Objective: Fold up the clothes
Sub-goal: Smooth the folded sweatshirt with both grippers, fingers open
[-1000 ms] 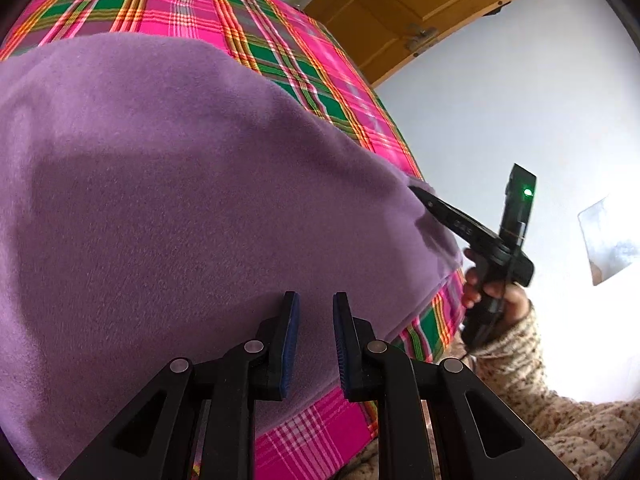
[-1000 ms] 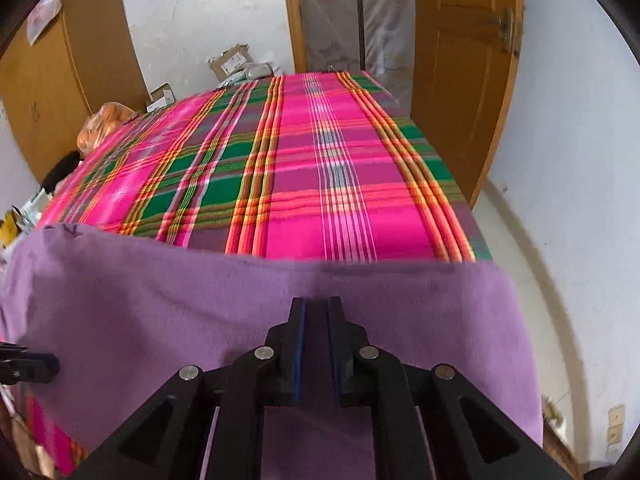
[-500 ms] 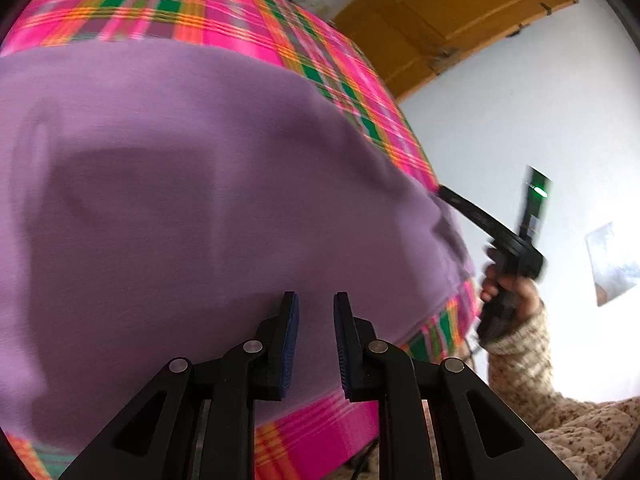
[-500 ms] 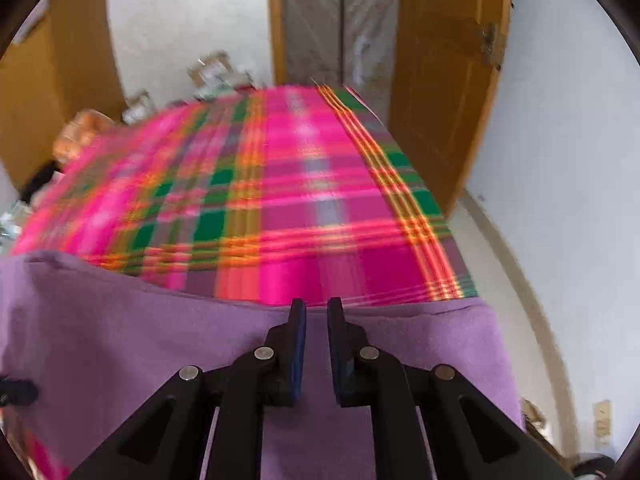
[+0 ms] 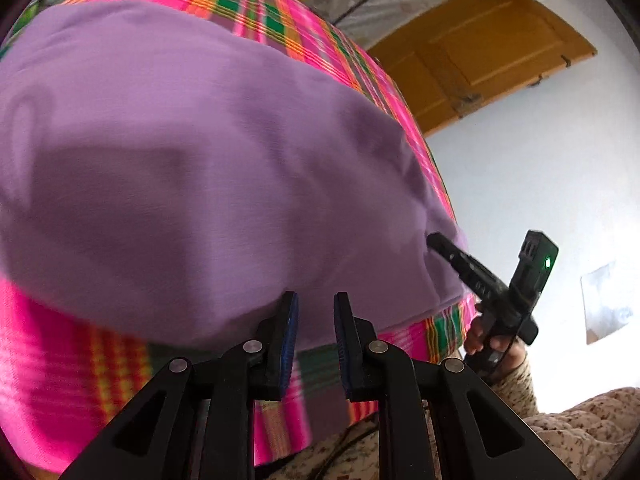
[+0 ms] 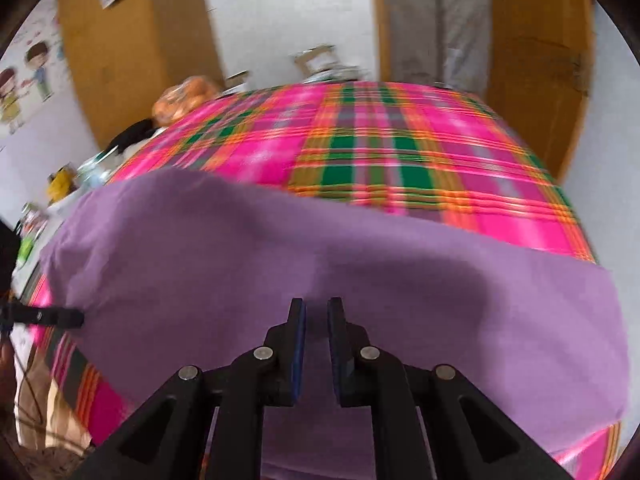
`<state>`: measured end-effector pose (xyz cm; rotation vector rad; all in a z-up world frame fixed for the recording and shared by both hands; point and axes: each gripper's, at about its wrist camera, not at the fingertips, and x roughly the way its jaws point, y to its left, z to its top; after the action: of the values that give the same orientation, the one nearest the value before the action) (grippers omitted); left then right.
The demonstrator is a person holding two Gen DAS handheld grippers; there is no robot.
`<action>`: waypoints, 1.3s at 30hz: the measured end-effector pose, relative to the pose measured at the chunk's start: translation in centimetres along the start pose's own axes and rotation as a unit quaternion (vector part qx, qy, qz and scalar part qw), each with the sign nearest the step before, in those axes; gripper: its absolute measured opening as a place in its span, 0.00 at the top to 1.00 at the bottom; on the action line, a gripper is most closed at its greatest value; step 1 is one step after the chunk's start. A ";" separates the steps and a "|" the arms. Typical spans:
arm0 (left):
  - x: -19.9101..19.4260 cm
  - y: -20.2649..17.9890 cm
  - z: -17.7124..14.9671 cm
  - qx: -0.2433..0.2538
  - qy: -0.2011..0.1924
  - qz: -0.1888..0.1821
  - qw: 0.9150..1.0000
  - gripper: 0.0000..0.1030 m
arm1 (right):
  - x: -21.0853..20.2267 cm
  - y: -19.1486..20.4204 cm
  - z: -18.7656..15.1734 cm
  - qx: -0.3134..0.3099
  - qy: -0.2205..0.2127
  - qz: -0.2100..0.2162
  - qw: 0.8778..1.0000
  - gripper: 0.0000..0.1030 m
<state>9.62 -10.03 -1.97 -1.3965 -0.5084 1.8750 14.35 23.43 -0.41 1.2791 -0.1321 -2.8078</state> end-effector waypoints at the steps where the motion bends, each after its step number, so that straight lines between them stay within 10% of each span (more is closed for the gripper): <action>1: -0.4 0.4 -0.2 -0.004 -0.004 0.000 1.000 0.82 | 0.2 0.9 -0.1 -0.014 0.002 0.006 1.000 0.89; 15: -7.2 7.4 0.9 -0.104 -0.097 0.059 0.988 0.82 | 1.7 11.7 -0.1 -0.175 0.042 0.138 0.974 0.72; 26: -11.7 7.2 4.8 -0.121 -0.170 0.129 0.969 0.81 | 0.5 6.7 7.1 -0.082 -0.024 0.131 0.988 0.72; 39: -1.2 -0.6 14.8 -0.009 -0.081 0.063 0.995 0.80 | 7.4 3.2 12.1 0.036 0.055 0.241 0.968 0.72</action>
<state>-3.90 -8.86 4.12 -1.3210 -0.5284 2.1032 0.41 20.32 2.21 1.2140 -0.4731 -2.3343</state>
